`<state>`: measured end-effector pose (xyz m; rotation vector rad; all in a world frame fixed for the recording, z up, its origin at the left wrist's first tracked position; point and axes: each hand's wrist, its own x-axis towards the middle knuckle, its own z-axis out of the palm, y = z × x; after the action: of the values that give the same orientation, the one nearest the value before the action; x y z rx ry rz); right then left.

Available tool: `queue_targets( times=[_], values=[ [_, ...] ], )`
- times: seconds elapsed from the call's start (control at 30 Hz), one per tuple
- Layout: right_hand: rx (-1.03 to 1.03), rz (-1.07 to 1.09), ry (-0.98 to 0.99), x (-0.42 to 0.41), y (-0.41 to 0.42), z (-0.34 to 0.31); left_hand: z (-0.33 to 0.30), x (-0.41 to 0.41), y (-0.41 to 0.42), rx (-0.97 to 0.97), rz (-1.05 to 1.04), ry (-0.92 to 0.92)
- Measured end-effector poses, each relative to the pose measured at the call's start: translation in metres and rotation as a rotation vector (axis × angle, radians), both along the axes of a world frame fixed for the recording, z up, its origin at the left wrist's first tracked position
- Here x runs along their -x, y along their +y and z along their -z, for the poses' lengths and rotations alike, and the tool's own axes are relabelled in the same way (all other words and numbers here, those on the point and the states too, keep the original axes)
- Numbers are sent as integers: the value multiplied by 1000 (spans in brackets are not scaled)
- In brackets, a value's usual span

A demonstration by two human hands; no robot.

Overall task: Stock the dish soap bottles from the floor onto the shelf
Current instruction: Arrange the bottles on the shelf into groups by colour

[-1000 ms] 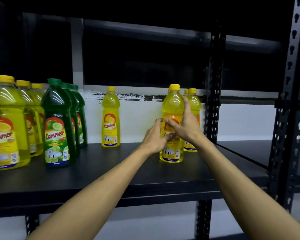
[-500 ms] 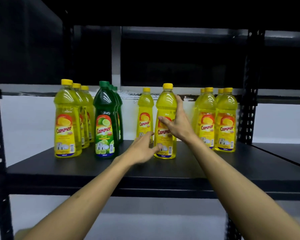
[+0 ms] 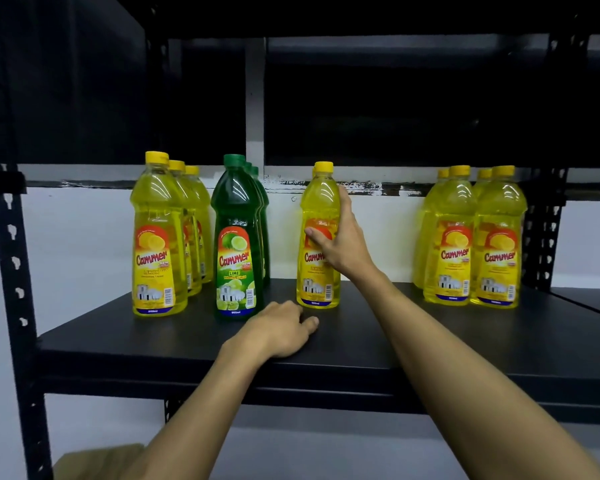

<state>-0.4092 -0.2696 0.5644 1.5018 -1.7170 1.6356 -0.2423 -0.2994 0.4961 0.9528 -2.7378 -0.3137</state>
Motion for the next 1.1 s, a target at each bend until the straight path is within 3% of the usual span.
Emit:
queue_targets(
  times=[1.1],
  values=[
    [-50, -96, -9, 0, -11, 3, -1, -2, 6, 17, -28, 33]
  ],
)
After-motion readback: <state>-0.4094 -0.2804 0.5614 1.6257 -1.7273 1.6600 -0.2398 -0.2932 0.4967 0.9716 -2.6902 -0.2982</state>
